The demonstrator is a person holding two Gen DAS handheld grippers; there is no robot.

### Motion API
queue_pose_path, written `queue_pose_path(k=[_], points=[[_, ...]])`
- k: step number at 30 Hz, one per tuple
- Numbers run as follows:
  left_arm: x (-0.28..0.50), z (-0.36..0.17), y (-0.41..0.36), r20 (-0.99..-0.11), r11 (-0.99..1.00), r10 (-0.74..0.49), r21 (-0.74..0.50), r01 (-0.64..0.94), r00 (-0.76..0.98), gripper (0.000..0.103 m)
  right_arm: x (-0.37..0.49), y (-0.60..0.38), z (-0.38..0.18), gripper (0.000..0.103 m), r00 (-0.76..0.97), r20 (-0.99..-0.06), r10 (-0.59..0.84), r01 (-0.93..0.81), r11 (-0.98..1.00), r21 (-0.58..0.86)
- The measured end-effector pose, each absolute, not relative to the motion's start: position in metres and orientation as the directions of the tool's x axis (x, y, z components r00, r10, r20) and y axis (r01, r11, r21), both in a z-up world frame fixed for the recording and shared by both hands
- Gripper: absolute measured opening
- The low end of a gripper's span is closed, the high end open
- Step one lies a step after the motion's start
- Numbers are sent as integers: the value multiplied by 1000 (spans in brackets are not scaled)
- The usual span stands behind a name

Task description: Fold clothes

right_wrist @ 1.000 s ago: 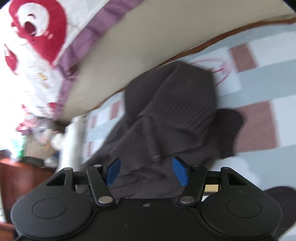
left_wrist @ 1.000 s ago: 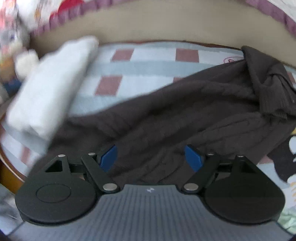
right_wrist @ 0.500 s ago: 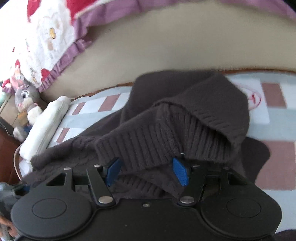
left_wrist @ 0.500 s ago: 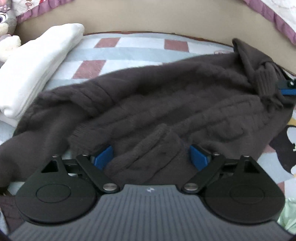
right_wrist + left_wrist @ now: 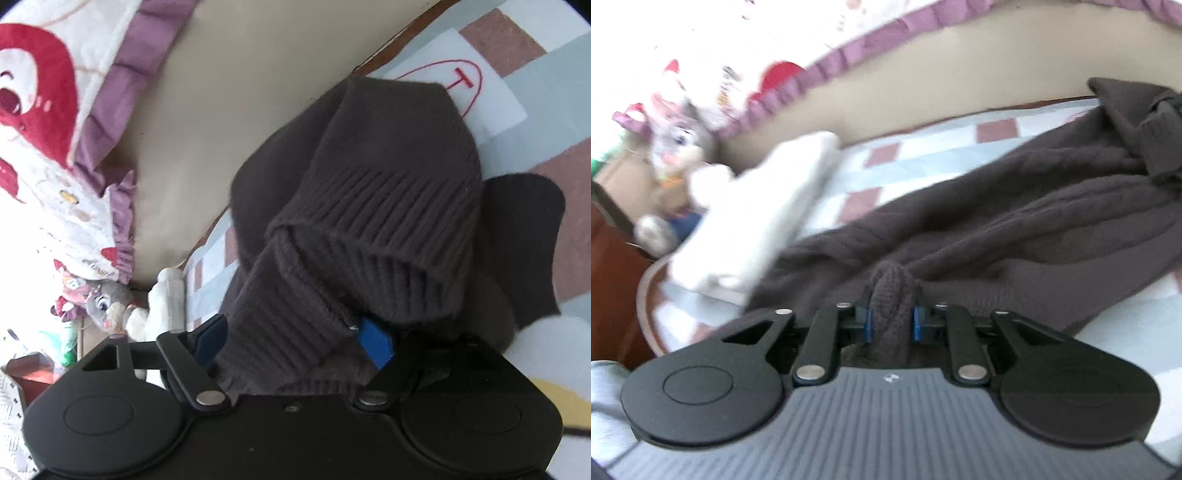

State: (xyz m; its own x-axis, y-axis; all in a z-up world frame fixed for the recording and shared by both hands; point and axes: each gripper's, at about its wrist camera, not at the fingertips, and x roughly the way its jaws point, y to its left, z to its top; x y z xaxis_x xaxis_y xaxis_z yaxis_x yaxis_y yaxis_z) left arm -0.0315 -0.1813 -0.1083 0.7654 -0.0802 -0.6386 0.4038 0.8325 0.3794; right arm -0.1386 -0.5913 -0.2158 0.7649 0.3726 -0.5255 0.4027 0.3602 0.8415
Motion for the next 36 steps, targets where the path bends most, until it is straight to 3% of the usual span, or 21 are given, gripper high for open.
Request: queue_pose_path(k=[3,7,8,9,10,14,20,25,30,33,36], points=[[-43,-102,-179,-583,833,-48,425,355,811,17,-138,-589,-217,83,761,-540,360,411,375,831],[-46,-98,-167,-615,861,-102,339,379,782,16,-125,-585,-223,79,764,-557,324,403,434,806],[-48,-99,-168,-610,857,-108,343,385,785,16,-123,-584,-223,69,776,-550,309,393,445,805],[-49,-101,-168,-606,852,-115,348,392,787,16,-123,-582,-220,31,780,-543,312,369,471,801],[-51,-101,-169,-598,846,-120,355,397,792,16,-122,-581,-217,9,782,-536,317,345,497,797],[-59,-102,-173,-591,836,-141,359,415,794,16,-148,-582,-166,6,843,-485,232,287,569,771],[-57,-101,-174,-610,866,-136,310,393,781,16,-208,-589,-87,5,859,-499,-113,385,785,485],[-55,-82,-165,-588,882,-133,297,366,798,16,-273,-619,-62,5,781,-430,-453,606,717,345],[-61,-59,-152,-540,890,-127,307,335,832,15,-318,-646,-35,2,636,-349,-689,767,614,185],[-65,-46,-136,-524,917,-131,260,304,842,15,-327,-654,-34,2,609,-412,-677,781,602,164],[-60,-52,-123,-588,945,-159,143,295,793,15,-300,-650,-60,10,745,-535,-398,619,711,334]])
